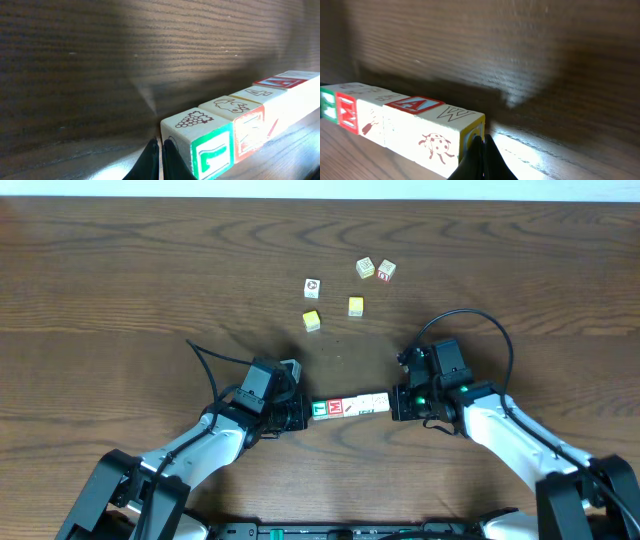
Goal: Lift 5 blocks
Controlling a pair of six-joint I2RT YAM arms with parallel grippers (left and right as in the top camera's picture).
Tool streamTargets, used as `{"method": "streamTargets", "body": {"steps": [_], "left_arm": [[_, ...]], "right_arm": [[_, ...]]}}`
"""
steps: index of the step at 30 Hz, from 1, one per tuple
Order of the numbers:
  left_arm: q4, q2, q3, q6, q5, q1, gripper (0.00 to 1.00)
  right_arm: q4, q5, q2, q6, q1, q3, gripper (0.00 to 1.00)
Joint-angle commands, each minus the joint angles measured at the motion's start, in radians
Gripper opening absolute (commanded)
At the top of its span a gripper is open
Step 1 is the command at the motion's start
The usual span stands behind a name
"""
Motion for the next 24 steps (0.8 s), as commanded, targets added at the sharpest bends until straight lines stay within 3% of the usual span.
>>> {"method": "streamTargets", "body": {"steps": [1,24], "left_arm": [[0.028,-0.005,0.067,-0.005,0.149,-0.019,0.07],[0.027,-0.053,0.067,-0.002,0.149,-0.019,0.07]], "right_arm": [[0.007,-0.185,-0.048,0.01,0.051,0.009,0.01],[-0.016,-0.186,-0.049,0.01,0.051,0.009,0.01]]}}
